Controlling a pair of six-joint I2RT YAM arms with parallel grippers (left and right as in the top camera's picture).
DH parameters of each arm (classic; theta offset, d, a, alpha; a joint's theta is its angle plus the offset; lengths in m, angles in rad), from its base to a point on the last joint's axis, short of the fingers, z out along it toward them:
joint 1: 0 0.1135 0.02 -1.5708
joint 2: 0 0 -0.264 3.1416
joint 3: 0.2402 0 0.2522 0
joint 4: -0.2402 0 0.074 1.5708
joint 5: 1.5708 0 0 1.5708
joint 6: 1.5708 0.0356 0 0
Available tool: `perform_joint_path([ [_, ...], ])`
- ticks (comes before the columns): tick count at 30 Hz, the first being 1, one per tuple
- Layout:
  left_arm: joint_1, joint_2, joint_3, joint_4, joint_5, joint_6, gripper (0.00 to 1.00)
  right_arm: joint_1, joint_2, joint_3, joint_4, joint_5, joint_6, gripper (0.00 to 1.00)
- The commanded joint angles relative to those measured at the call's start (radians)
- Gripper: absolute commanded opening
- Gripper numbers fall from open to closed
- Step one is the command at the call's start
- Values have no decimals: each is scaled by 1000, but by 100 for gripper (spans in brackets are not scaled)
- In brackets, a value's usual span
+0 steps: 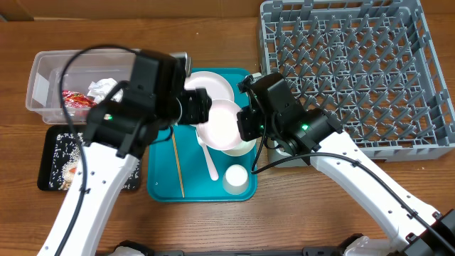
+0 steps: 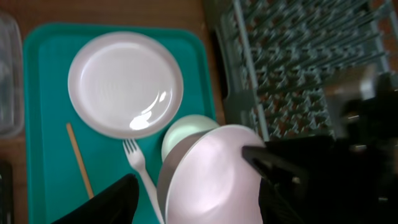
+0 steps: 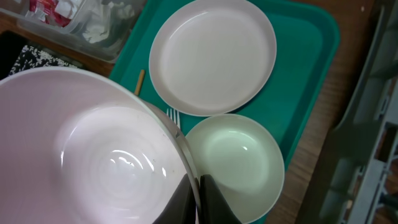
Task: Sort waste into correct bins and load items into the dishwasher
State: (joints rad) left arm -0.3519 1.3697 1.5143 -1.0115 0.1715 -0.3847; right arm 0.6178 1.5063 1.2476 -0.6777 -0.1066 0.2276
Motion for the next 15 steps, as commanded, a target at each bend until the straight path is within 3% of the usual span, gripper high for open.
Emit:
perform_joint_path([
  [1, 5, -11, 111, -7, -8, 57, 64, 3, -27, 17, 30, 37, -101, 4],
  [3, 6, -11, 151, -8, -43, 60, 69, 1, -27, 17, 50, 99, -157, 4],
  [8, 6, -11, 197, 31, -340, 60, 100, -26, -27, 17, 172, 409, -184, 4],
  [12, 6, -8, 197, 39, -541, 60, 100, -77, -23, 17, 335, 618, -201, 4],
  [15, 5, -8, 197, 26, -563, 60, 100, -132, -23, 17, 460, 648, -300, 4],
])
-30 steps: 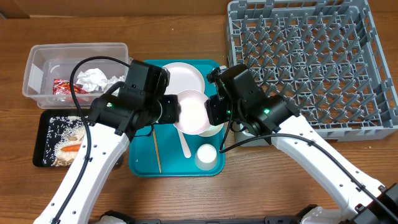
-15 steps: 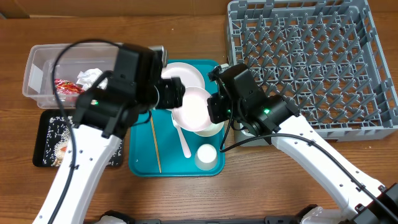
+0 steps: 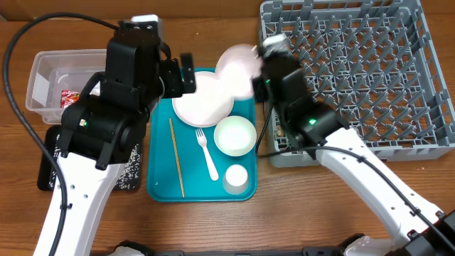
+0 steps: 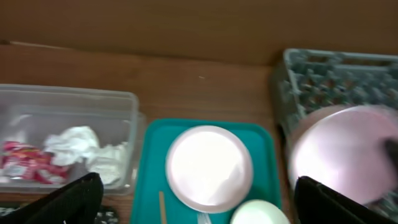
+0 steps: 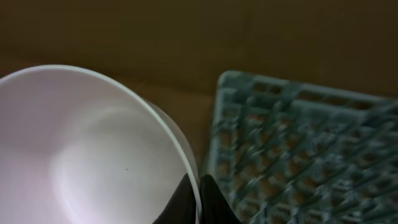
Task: Sort waste into correct bins and load items into the dishwasher
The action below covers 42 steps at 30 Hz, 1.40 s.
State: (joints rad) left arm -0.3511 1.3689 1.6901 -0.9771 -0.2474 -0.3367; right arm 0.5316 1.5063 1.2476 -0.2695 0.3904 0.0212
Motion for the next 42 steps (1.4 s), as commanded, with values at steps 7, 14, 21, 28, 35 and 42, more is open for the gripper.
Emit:
perform_joint_path([
  [7, 4, -8, 21, -17, -144, 11, 100, -176, -7, 17, 331, 147, -460, 4],
  [14, 4, -8, 21, -17, -145, 11, 100, -238, 134, 17, 639, 147, -874, 4],
  [21, 4, -8, 21, -17, -144, 11, 100, -288, 404, 17, 1044, 131, -1091, 4],
  [28, 4, -8, 21, -17, -144, 11, 100, -371, 561, 17, 1186, 79, -1098, 4],
  [35, 4, -8, 21, -17, -145, 11, 100, -426, 587, 17, 1139, -6, -1012, 4],
  [42, 4, -8, 21, -17, -144, 11, 100, -473, 587, 17, 1069, -109, -1012, 4],
])
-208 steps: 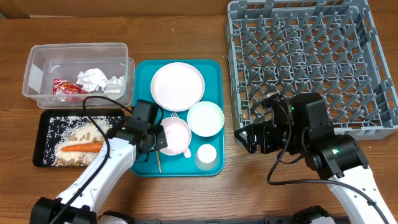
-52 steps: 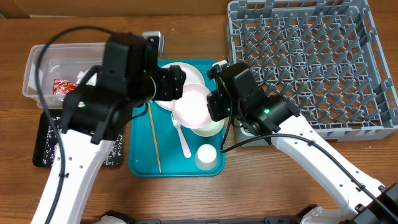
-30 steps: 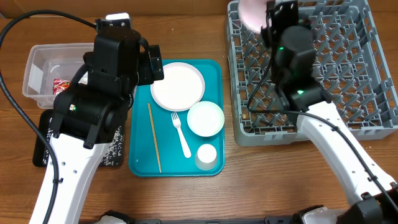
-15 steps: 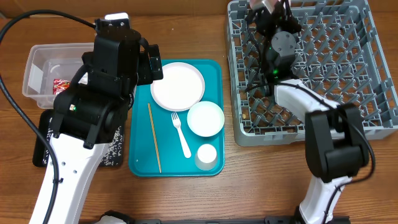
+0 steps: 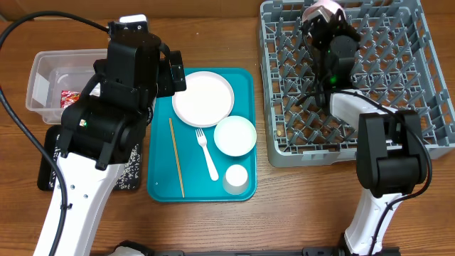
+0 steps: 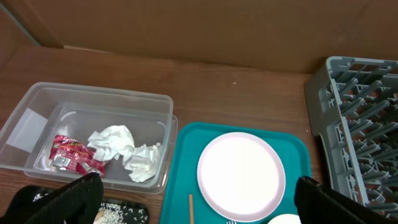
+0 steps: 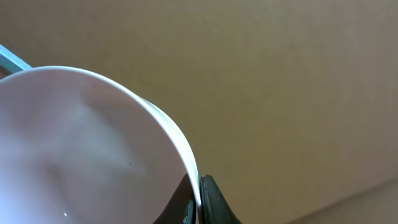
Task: Sort waste into correct bins and load items into the dishwasher
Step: 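Lower the pink bowl into the grey dish rack with the right gripper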
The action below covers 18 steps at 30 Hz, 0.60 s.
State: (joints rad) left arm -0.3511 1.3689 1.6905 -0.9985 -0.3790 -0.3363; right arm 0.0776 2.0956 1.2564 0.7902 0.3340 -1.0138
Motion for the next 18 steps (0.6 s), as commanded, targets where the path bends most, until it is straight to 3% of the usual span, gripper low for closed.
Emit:
perform_joint_path([
  [1, 4, -8, 21, 4, -13, 11, 100, -22, -2, 8, 13, -52, 23, 4],
  [8, 4, -8, 21, 4, -13, 11, 100, -26, -2, 8, 47, 19, 23, 4],
  [18, 4, -8, 21, 4, -13, 11, 100, 57, -3, 8, 349, 259, 19, 4],
])
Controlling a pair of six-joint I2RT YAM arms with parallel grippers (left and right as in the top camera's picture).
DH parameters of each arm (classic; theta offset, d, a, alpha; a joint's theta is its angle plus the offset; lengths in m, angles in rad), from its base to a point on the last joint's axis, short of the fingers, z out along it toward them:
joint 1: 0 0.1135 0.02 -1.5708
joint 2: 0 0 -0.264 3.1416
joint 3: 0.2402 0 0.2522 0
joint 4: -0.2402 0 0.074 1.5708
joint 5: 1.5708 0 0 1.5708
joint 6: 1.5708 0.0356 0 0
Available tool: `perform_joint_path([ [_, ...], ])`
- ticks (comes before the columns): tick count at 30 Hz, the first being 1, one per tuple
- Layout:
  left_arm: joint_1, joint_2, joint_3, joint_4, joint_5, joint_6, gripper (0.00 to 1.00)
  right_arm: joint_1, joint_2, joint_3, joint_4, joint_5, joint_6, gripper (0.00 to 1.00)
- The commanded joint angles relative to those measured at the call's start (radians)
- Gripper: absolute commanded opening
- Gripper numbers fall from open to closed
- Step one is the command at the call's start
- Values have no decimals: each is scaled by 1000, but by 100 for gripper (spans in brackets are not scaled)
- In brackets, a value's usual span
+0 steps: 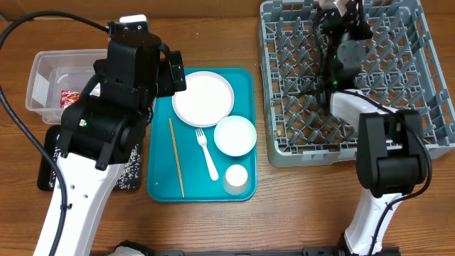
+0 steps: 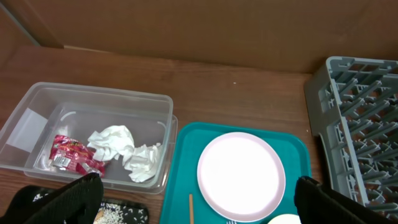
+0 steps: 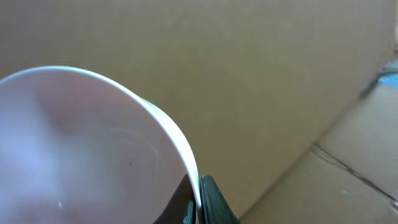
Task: Sort waste into correct bins and load items into the dishwasher
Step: 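Lower the pink bowl into the grey dish rack with the right gripper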
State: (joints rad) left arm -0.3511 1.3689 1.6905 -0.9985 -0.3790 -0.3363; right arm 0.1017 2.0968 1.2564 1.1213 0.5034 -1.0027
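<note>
A pale pink bowl (image 3: 93,143) fills the right wrist view, with my right gripper (image 3: 199,198) shut on its rim. In the overhead view this gripper (image 1: 340,13) is above the far edge of the grey dish rack (image 1: 398,85), and the bowl barely shows there. My left gripper (image 2: 198,186) is open and holds nothing, high over the back of the teal tray (image 1: 160,192). The tray carries a white plate (image 1: 202,97), a white bowl (image 1: 235,135), a fork (image 1: 207,153), a cup (image 1: 236,176) and a chopstick (image 1: 176,156).
A clear bin (image 1: 43,78) at the left holds a red wrapper (image 2: 71,154) and crumpled tissues (image 2: 115,140). In front of it lies a black tray with rice (image 1: 53,160). A cardboard wall stands behind the table.
My right gripper has shifted slightly right above the rack's far edge, the pink bowl still in it. The left arm and the things on the tray are unchanged.
First both grippers were at the pink bowl above the tray, the right one pinching its rim. Then the left gripper was back and open while the right held the bowl by the rack's left corner. After that the bowl was above the rack's far edge, as now.
</note>
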Motion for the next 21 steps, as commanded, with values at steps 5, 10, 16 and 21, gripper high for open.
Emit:
perform_joint_path([
  [5, 4, -8, 21, 4, -13, 11, 100, 42, -4, 8, -131, -2, 9, 4],
  [10, 4, -8, 21, 4, -13, 11, 100, 8, -3, 9, -239, -98, 84, 4],
  [16, 4, -8, 21, 4, -13, 11, 100, -37, -3, 33, -349, -176, 279, 4],
  [21, 4, -8, 21, 4, -13, 11, 100, -42, 20, 35, -331, -221, 250, 4],
])
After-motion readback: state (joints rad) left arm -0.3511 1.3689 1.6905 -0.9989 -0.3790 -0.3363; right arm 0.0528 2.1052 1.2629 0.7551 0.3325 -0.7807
